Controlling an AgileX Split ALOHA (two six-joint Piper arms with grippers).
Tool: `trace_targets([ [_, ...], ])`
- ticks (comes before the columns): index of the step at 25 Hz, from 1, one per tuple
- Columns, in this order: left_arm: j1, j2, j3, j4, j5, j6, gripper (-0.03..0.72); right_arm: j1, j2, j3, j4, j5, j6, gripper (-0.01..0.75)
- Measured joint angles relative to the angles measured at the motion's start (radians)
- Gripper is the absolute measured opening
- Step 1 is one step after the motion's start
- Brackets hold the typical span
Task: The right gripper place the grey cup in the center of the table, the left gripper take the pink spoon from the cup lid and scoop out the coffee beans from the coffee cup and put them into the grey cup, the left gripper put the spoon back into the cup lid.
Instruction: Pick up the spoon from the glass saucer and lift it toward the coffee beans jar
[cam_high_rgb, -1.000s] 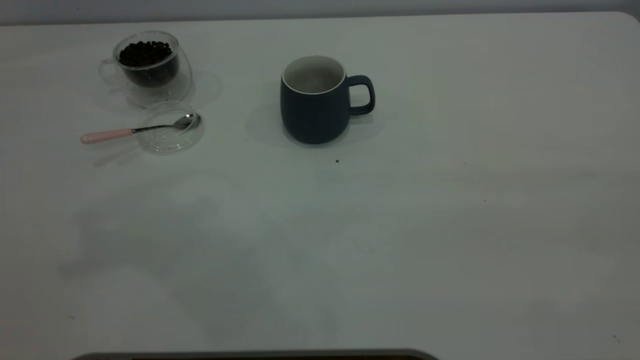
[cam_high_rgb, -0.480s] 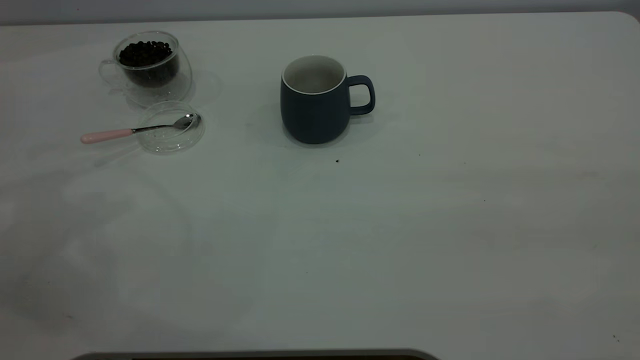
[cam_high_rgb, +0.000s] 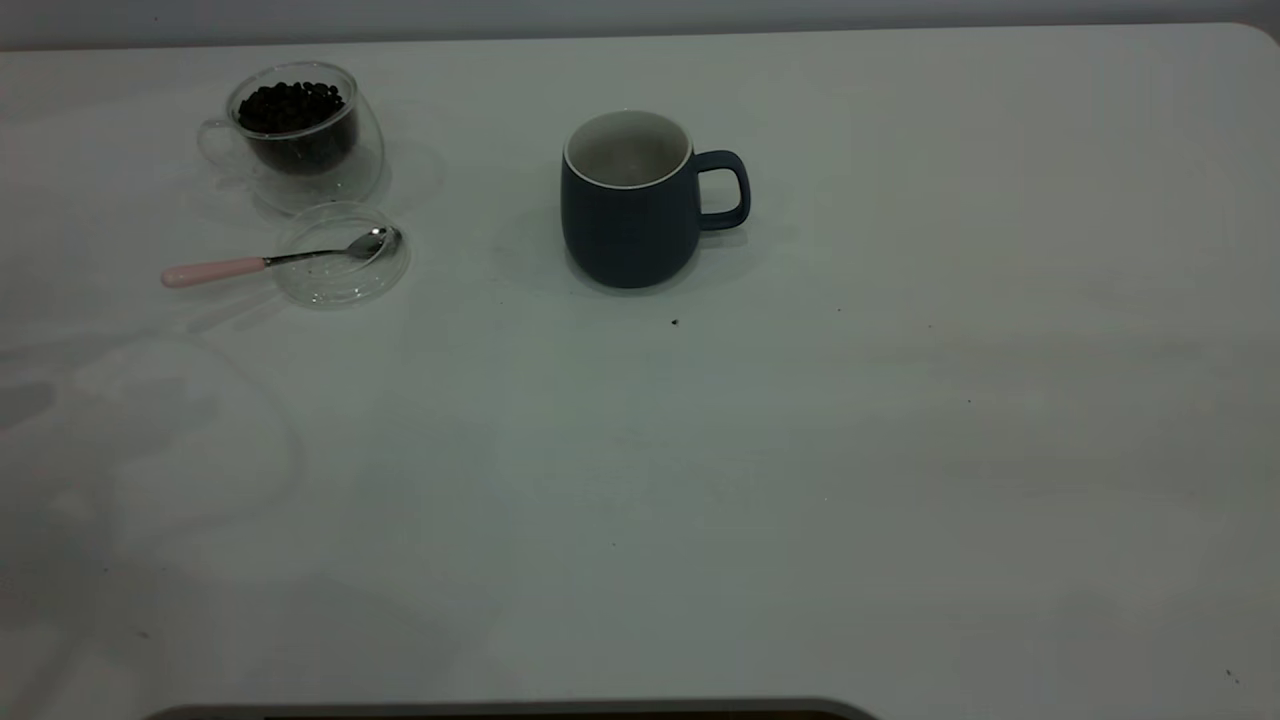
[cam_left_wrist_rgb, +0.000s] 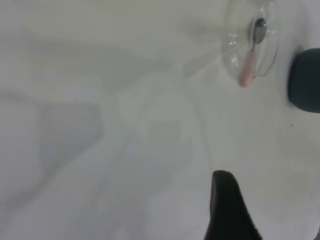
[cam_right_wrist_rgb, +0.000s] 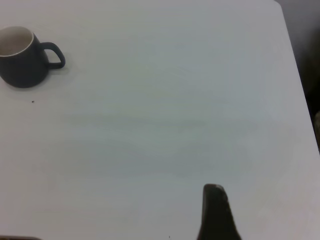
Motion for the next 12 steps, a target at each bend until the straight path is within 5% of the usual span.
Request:
trace_targets([
  [6,-0.052,0.053,-0.01,-0.035,-0.003,0.023,0.629,0.0,0.0,0.0,0.0,0.0,0.0,0.536],
  [12,-0.143,0.082,-0.01,-0.17,-0.042,0.122,0.634,0.0,0.0,0.0,0.0,0.0,0.0,0.536],
])
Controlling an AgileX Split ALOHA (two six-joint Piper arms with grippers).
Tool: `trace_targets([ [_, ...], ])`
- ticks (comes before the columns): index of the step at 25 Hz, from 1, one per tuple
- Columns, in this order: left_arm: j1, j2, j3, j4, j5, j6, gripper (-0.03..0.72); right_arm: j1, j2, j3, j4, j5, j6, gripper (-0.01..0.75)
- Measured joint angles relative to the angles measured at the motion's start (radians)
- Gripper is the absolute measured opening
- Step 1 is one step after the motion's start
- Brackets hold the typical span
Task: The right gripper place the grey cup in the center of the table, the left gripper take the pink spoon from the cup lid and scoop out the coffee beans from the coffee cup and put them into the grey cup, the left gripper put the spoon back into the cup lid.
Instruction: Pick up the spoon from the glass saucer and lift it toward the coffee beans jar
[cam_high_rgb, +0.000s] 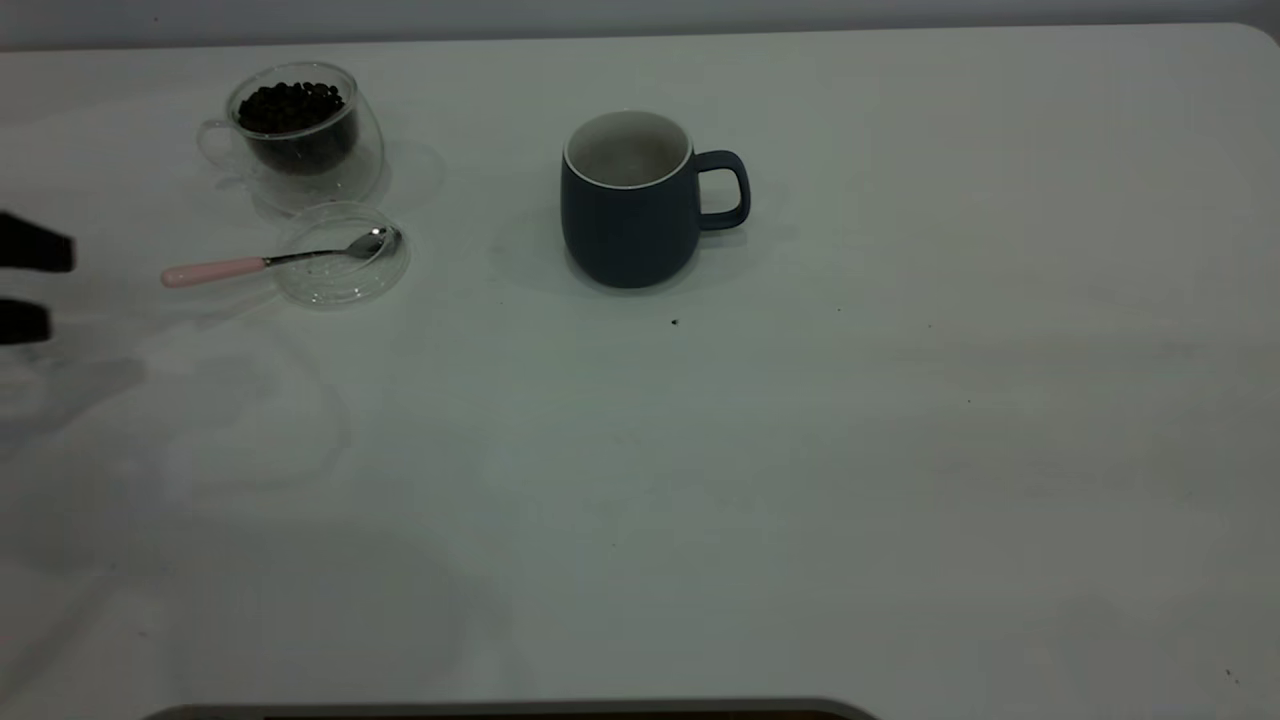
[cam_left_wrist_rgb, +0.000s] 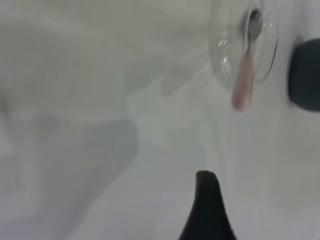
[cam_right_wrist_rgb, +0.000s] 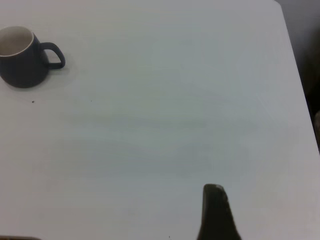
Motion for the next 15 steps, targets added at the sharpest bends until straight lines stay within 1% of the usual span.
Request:
trace_targets([
  [4,-0.059,0.025,0.0,-0.129,-0.014,0.064,0.622,0.0,0.0,0.0,0.0,0.0,0.001,0.536],
  [8,-0.103,0.053,0.0,-0.178,-0.068,0.084,0.612,0.0,0.0,0.0,0.0,0.0,0.001,0.536],
  [10,-0.118,0.065,0.0,-0.188,-0.092,0.091,0.609,0.0,0.0,0.0,0.0,0.0,0.001,0.536],
  [15,-0.13,0.073,0.0,-0.255,-0.097,0.128,0.596,0.0,0.0,0.0,0.0,0.0,0.001,0.536],
])
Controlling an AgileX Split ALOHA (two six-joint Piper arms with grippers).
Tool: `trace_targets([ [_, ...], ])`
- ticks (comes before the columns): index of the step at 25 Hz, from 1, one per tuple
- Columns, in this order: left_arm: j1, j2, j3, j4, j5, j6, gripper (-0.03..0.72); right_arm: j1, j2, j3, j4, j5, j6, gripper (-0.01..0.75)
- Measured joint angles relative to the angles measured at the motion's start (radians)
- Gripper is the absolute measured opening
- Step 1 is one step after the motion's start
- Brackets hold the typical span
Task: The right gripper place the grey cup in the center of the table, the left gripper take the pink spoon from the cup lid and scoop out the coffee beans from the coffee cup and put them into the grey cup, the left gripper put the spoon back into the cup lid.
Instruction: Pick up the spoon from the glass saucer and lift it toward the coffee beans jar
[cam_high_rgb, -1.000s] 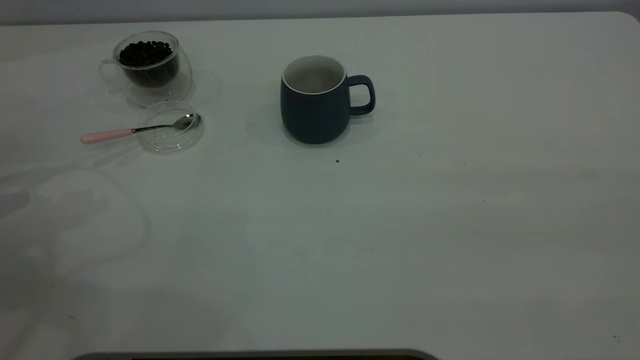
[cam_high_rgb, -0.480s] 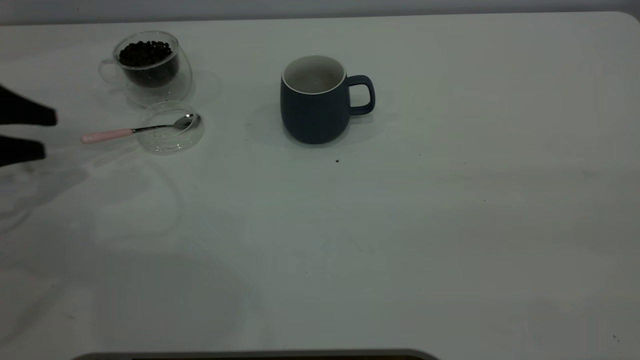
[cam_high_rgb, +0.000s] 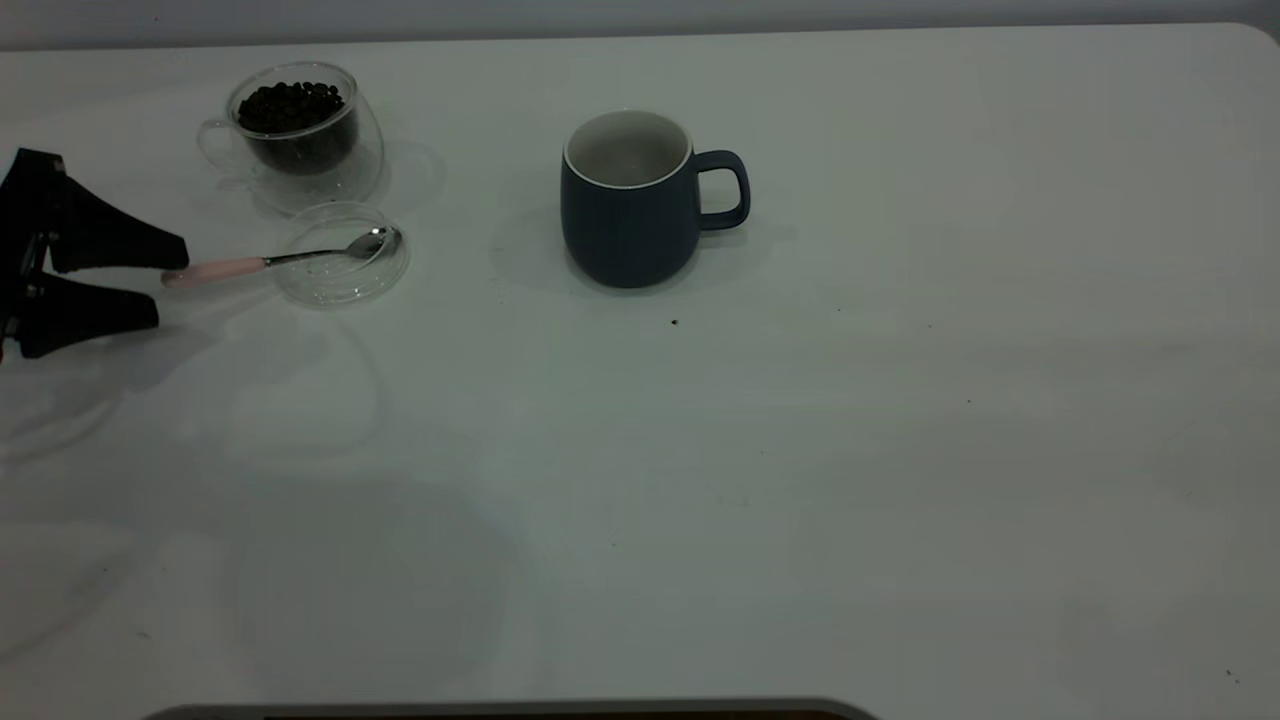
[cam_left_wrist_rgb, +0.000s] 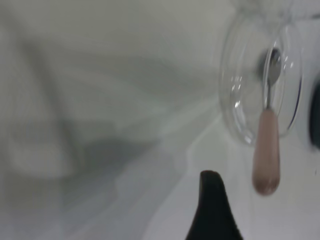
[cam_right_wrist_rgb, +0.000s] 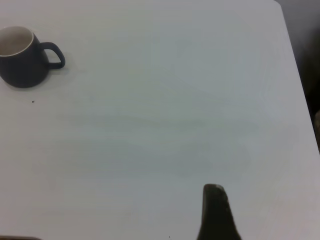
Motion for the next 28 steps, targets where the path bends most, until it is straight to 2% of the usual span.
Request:
trace_targets([
  [28,-0.03,0.057,-0.006,-0.089,0.038,0.008,0.591,0.0,0.0,0.0,0.0,0.0,0.0,0.536],
])
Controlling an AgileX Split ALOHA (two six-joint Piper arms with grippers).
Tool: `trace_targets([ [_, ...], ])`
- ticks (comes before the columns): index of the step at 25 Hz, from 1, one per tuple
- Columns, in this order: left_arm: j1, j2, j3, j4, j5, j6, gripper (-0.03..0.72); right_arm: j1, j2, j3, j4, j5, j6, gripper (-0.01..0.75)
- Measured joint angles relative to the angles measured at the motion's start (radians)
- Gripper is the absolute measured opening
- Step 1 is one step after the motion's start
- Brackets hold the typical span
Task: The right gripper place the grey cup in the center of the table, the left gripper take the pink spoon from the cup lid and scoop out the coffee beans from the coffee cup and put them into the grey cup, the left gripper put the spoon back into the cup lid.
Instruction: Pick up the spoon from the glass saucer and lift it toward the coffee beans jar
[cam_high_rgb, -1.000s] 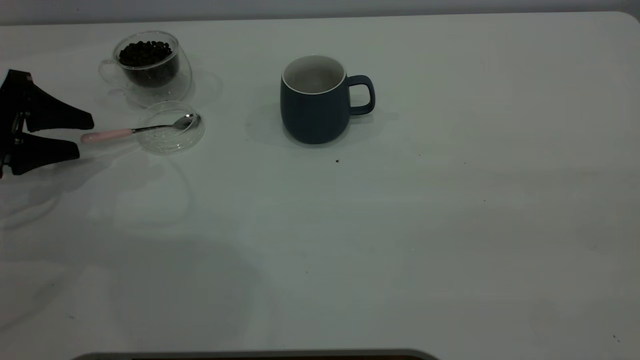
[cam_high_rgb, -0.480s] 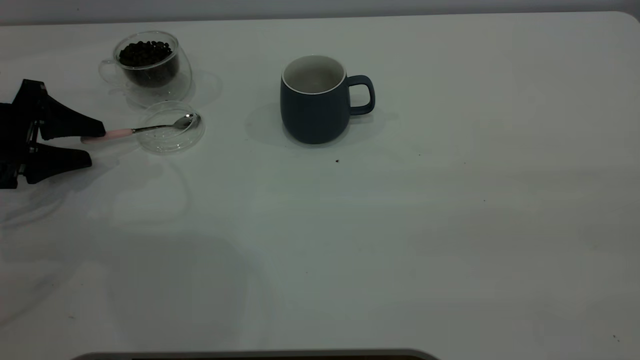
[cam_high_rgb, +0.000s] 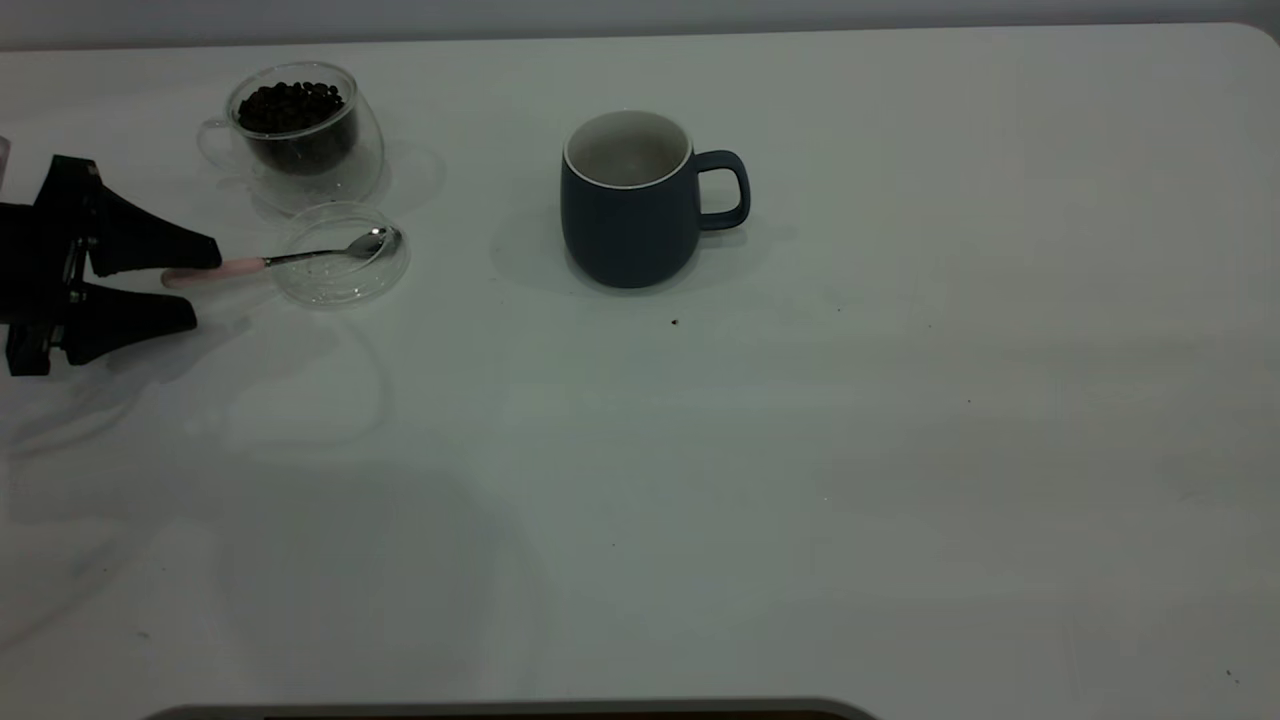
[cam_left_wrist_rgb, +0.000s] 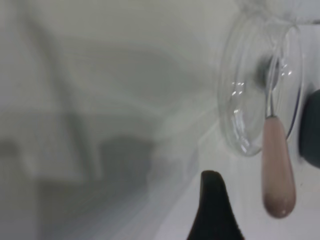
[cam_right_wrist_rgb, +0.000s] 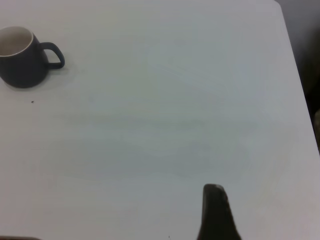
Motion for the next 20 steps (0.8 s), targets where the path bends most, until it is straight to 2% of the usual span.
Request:
trace_targets([
  [10,0.0,0.0,0.0,-0.027,0.03,0.0,0.571,0.0,0.0,0.0,0.0,0.0,0.0,0.536],
  [20,0.0,0.0,0.0,-0.027,0.037,0.001,0.424,0.0,0.0,0.0,0.0,0.0,0.0,0.536],
])
